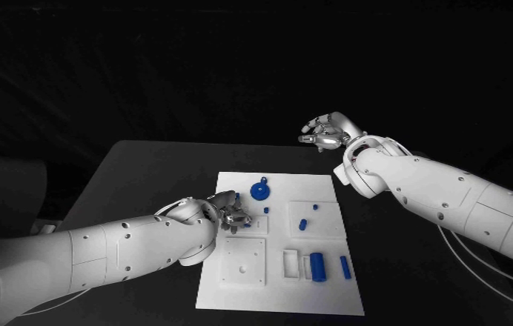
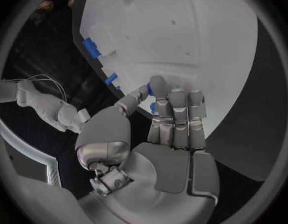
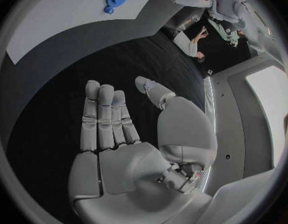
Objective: Assemble the parts on the task board
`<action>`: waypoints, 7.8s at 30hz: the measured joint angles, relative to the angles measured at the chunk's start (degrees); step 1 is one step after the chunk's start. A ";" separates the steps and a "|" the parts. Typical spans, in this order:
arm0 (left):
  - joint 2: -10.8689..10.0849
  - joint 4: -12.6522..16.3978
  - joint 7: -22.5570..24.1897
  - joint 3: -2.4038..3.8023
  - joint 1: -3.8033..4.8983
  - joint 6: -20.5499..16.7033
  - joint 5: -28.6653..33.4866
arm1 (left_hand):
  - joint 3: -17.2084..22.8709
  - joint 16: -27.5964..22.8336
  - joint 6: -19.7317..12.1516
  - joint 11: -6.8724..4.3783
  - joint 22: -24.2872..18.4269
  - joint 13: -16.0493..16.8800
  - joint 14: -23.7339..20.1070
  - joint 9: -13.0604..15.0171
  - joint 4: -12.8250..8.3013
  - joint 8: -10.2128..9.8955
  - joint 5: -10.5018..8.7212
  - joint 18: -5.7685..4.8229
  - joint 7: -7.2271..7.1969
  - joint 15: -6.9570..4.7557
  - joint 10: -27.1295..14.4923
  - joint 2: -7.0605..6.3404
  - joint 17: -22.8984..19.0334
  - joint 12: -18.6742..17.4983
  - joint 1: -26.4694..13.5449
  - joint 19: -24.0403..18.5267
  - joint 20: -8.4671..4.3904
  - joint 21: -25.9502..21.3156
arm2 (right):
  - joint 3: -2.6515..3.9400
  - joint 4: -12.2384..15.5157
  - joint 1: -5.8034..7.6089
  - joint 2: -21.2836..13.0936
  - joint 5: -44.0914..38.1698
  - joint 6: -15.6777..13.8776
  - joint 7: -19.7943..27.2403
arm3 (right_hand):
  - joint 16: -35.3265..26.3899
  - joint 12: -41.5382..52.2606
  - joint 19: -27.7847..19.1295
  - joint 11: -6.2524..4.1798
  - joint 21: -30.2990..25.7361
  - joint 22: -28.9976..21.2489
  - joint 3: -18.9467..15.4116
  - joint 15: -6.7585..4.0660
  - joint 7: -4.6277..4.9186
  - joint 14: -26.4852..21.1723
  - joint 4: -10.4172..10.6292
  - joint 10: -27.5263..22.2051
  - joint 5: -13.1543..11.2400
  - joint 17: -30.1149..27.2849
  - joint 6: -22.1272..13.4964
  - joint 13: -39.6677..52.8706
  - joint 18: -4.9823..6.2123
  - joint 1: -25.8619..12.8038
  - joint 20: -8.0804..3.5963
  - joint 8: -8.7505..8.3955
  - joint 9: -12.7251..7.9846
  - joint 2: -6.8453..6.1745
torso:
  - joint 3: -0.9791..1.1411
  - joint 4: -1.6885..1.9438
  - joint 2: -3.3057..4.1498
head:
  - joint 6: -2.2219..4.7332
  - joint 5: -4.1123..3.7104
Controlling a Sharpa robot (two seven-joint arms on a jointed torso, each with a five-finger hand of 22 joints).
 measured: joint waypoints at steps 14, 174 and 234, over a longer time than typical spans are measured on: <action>0.36 -0.54 -0.09 0.12 0.10 0.78 0.13 | 0.13 0.00 0.05 0.00 0.24 0.07 -0.23 0.30 -0.14 0.01 -0.38 -0.13 -0.06 -0.21 -0.03 0.15 -0.04 0.22 0.15 0.01 0.01 0.22 | 0.00 -0.09 -0.05 0.05 0.00 0.27 -0.13 | 0.00 0.23 0.00 0.02 0.00 -0.01 0.00 0.00 0.00 0.00 0.00 0.02 0.22 0.00 0.00 -0.13 -0.05 0.00 0.00 0.00 -0.01 0.00 | 0.00 -0.02 0.02 | 0.05 -0.06; 6.67 -20.24 -3.24 7.19 6.18 26.28 3.06 | -1.46 -1.73 -10.69 3.19 0.22 -2.18 -6.68 1.55 12.53 -7.54 -10.93 -1.36 1.43 1.74 -9.36 -9.73 -5.18 -1.07 -8.41 -3.82 1.12 -4.22 | 0.00 -1.29 -0.96 0.94 -0.19 1.74 -0.74 | -0.21 0.67 0.20 0.03 -0.67 0.47 -0.33 0.00 -0.07 0.00 0.00 -0.38 0.66 0.00 0.04 -1.09 -0.52 -0.24 0.20 0.00 -0.01 0.24 | 0.07 -0.14 0.07 | 1.16 0.18; 13.34 -30.80 -0.37 7.29 3.47 28.67 5.49 | -2.03 -0.84 -11.79 3.35 0.24 -1.88 -7.51 2.34 7.39 -7.26 -10.93 -1.35 1.72 1.75 -10.43 -1.53 -5.78 -0.40 -6.69 -4.43 1.32 -4.22 | -0.01 -1.37 -0.97 1.58 -0.32 1.78 -0.84 | -0.21 0.89 0.20 0.27 -1.12 0.69 -0.32 0.01 0.02 0.00 0.00 -0.56 0.66 0.01 -0.05 -1.45 -0.36 -0.24 0.20 0.00 -0.03 0.24 | 0.10 0.00 -0.01 | 1.24 -0.80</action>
